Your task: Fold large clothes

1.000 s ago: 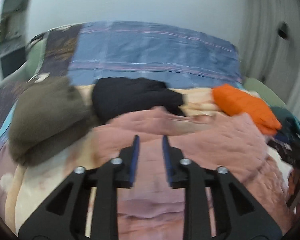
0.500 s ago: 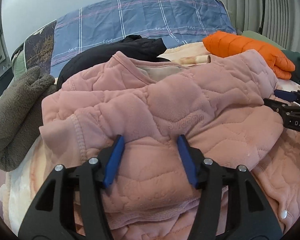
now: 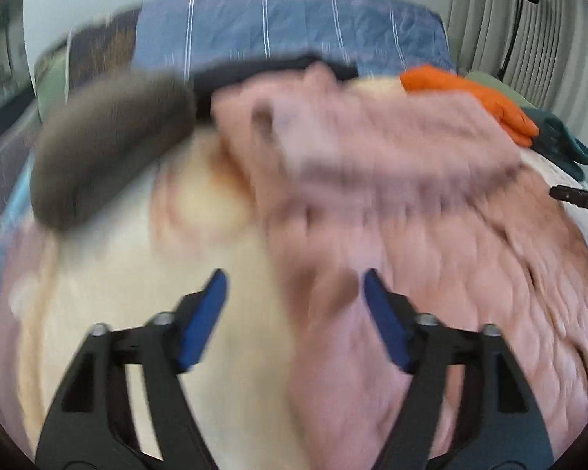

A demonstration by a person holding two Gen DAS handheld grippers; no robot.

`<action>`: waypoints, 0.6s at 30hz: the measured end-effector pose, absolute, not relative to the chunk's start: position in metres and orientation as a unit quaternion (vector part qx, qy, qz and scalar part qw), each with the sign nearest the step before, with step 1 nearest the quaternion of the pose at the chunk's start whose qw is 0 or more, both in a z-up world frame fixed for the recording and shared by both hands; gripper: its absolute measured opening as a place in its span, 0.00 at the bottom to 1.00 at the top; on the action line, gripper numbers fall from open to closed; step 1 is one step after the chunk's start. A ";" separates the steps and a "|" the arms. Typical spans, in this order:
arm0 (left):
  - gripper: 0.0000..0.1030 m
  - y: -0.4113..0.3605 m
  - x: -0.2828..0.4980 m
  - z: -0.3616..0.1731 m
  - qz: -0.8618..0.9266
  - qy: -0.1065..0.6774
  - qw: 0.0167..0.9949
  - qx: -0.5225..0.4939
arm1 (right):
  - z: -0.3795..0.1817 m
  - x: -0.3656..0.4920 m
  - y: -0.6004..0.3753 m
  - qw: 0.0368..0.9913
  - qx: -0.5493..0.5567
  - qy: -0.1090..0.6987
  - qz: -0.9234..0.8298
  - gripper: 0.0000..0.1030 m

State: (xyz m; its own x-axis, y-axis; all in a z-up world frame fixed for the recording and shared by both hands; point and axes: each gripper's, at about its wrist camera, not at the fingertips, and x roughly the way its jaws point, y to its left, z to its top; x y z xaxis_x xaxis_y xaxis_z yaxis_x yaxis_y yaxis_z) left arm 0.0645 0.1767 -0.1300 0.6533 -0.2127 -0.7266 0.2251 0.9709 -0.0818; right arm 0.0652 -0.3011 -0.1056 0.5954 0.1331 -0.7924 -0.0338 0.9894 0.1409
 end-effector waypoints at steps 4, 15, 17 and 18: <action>0.52 0.182 0.030 -0.149 -0.164 0.423 0.891 -0.008 | -0.107 0.036 -0.302 0.888 0.084 0.443 0.091 0.64; 0.52 0.187 -0.020 -0.166 -0.223 0.438 0.867 -0.080 | -0.119 -0.019 -0.299 0.857 0.153 0.465 0.161 0.62; 0.52 0.184 -0.031 -0.167 -0.231 0.439 0.865 -0.081 | -0.121 -0.034 -0.304 0.852 0.167 0.468 0.165 0.62; 0.52 0.182 -0.037 -0.168 -0.232 0.438 0.865 -0.078 | -0.122 -0.041 -0.306 0.851 0.171 0.468 0.166 0.62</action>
